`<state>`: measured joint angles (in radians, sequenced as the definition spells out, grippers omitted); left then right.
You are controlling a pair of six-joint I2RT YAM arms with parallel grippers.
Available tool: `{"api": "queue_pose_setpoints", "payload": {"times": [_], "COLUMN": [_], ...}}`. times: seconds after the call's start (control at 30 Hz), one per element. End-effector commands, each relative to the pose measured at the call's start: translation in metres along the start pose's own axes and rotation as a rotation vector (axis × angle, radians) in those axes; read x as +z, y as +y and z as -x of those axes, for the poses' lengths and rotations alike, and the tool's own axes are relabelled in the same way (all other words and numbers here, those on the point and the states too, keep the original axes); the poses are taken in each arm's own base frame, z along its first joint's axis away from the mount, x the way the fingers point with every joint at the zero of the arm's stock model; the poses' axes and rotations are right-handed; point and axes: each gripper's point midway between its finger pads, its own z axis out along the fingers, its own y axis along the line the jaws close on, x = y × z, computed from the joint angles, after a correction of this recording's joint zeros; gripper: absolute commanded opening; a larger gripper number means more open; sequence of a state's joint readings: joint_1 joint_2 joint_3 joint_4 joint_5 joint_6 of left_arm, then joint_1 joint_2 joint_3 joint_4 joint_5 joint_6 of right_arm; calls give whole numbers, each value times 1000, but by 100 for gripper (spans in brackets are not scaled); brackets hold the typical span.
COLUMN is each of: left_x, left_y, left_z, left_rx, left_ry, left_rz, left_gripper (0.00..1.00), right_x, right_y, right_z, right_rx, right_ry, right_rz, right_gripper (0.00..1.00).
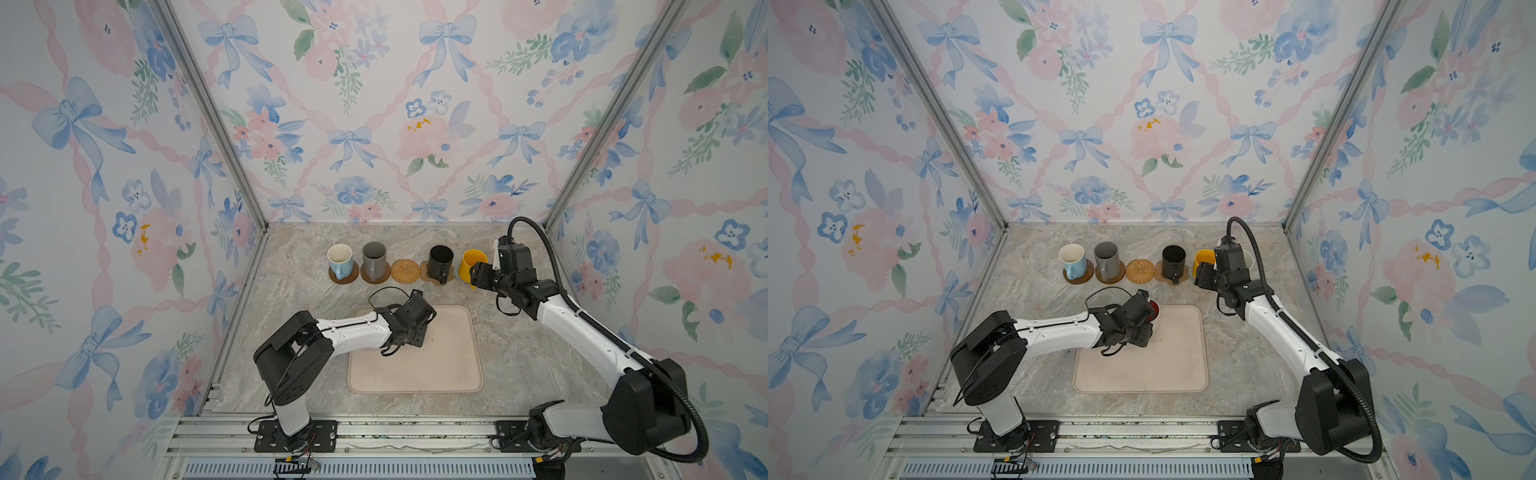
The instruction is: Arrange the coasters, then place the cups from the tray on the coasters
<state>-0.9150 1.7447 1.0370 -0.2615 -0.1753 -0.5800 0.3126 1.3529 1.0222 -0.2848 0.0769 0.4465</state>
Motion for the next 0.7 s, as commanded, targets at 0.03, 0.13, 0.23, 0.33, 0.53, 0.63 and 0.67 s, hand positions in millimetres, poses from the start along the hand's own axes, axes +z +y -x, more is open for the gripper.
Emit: {"api": "queue_pose_setpoints", "payload": {"times": [0.03, 0.13, 0.23, 0.33, 0.53, 0.63, 0.67], "left_x": [5, 5, 5, 6, 6, 6, 6], "left_y": [7, 7, 6, 5, 5, 5, 5], "left_z": [-4, -4, -5, -5, -5, -5, -5], "left_rx": [12, 12, 16, 19, 18, 18, 19], "left_ry": [23, 25, 29, 30, 32, 32, 32], "left_rz": [29, 27, 25, 23, 19, 19, 19], "left_gripper": [49, 46, 40, 34, 17, 7, 2], "right_x": [5, 5, 6, 6, 6, 7, 7], "right_y": [0, 0, 0, 0, 0, 0, 0], "right_z": [5, 4, 4, 4, 3, 3, 3], "right_rx": [24, 24, 25, 25, 25, 24, 25], "right_ry": [-4, -2, 0, 1, 3, 4, 4], "right_rz": [9, 10, 10, 10, 11, 12, 12], "right_gripper": [68, 68, 68, 68, 68, 68, 68]}}
